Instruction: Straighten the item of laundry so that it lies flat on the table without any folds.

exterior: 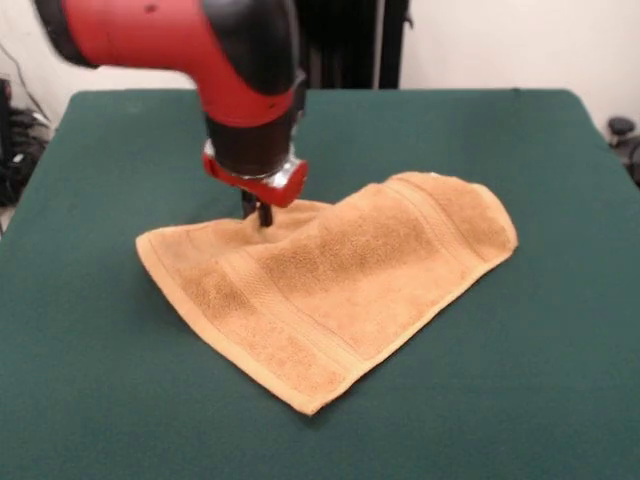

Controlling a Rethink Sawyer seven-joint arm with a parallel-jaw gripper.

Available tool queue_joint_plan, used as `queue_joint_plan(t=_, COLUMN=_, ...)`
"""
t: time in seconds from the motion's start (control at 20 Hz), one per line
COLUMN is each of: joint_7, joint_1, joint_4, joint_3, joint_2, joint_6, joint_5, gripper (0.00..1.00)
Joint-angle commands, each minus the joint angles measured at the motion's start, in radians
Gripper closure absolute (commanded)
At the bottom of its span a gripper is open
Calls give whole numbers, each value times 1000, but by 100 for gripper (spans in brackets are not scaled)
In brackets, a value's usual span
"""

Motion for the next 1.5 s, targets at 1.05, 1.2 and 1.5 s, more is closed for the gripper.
queue_joint_plan(t=1.05, joint_7=-371, joint_1=-128, joint_4=-246, joint_3=135, joint_2=179, joint_6=315, joint_5=-55, gripper=100)
queue_joint_plan(t=1.2, joint_7=-348, joint_1=-121, joint_4=-231, joint_3=122, joint_2=157, joint_6=303, joint_5=-62, gripper=100)
queue_joint_plan(t=1.5, joint_7=-579, joint_1=-119, joint_4=-383, joint_3=175, joint_2=193, joint_6=199, joint_5=-200, gripper=100)
